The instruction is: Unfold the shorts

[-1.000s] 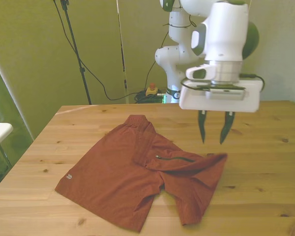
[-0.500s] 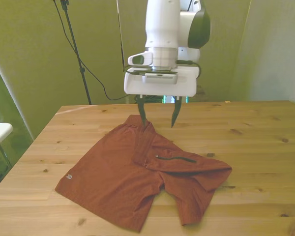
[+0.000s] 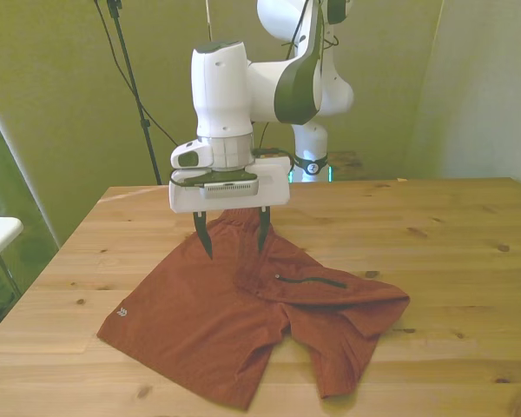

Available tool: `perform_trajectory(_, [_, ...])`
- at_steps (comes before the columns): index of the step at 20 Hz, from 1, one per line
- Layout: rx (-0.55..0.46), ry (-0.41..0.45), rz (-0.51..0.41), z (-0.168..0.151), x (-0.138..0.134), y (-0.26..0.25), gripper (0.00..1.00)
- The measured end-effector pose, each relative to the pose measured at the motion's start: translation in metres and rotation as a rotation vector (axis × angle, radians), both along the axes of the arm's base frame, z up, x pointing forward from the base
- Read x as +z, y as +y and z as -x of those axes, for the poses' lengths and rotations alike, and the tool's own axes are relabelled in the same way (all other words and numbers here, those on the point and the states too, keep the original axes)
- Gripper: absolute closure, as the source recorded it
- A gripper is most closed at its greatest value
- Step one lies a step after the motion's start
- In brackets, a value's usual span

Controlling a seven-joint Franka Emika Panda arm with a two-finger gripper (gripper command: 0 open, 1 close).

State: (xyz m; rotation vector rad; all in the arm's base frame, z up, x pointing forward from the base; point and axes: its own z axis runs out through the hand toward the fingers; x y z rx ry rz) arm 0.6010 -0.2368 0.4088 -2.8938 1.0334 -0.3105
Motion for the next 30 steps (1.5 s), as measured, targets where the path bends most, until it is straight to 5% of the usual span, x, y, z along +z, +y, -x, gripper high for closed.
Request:
perform_trajectory(7, [0.025,0.033,-0.011,-0.017,-0.035,0.0,0.0])
perform_trajectory(8, [0.028,0.036,-0.012,-0.019,-0.038,0.002,1.0])
perform_trajectory(30, [0.055,0.066,-0.029,-0.038,-0.056,0.019,1.0])
